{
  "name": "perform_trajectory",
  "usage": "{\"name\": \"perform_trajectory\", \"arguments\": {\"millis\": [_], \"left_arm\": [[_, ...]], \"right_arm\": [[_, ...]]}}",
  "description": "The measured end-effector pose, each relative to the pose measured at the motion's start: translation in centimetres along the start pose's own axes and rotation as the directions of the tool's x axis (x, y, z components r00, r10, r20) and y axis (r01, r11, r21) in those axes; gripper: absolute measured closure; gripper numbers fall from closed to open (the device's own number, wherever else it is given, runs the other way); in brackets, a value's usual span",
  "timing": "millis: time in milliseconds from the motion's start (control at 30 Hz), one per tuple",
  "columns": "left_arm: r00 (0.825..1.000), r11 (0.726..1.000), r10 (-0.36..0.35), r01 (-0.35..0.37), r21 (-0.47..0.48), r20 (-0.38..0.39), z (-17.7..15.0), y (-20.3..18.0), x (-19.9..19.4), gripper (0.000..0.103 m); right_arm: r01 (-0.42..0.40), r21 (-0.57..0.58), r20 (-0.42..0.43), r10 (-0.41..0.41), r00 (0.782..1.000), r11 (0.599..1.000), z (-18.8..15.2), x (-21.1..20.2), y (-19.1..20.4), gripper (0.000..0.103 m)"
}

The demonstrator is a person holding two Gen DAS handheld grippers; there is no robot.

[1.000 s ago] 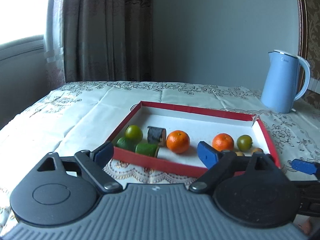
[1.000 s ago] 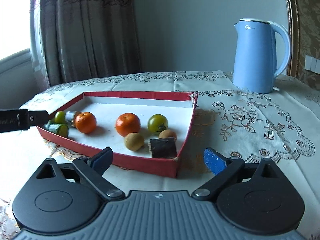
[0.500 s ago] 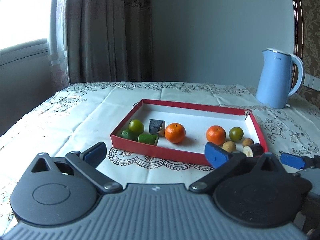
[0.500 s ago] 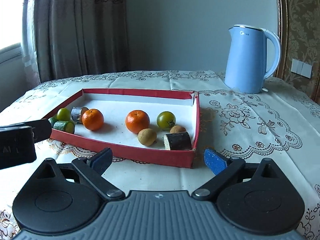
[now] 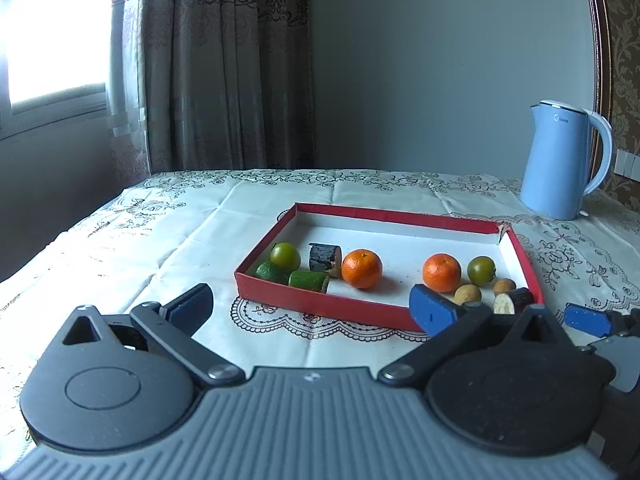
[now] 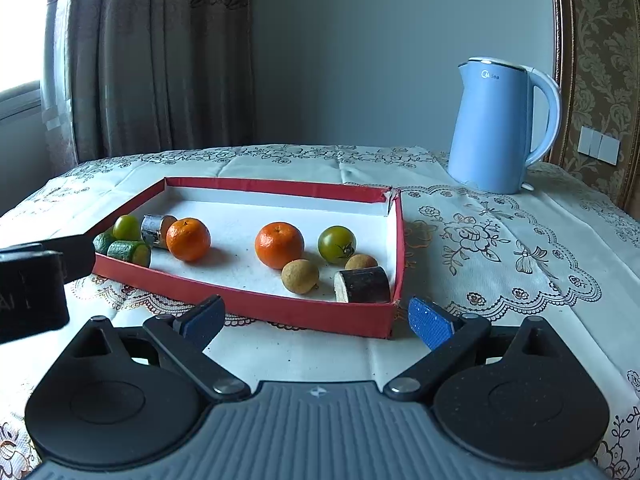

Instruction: Organize fruits

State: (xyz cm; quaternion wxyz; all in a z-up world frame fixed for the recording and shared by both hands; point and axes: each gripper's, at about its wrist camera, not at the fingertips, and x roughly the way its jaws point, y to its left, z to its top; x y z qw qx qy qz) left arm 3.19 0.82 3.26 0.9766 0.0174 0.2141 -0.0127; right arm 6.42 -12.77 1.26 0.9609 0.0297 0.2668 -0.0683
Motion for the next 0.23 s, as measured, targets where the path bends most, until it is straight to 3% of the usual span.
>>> {"name": "perform_trajectory", "arguments": {"millis": [233], "left_arm": [[1.000, 1.000, 0.006, -0.006, 0.008, 0.012, 0.03, -0.37, -0.28, 0.000]], "right_arm": [[0.004, 0.006, 0.011, -0.004, 1.000, 1.000, -0.12, -0.18, 0.17, 0.004]]}}
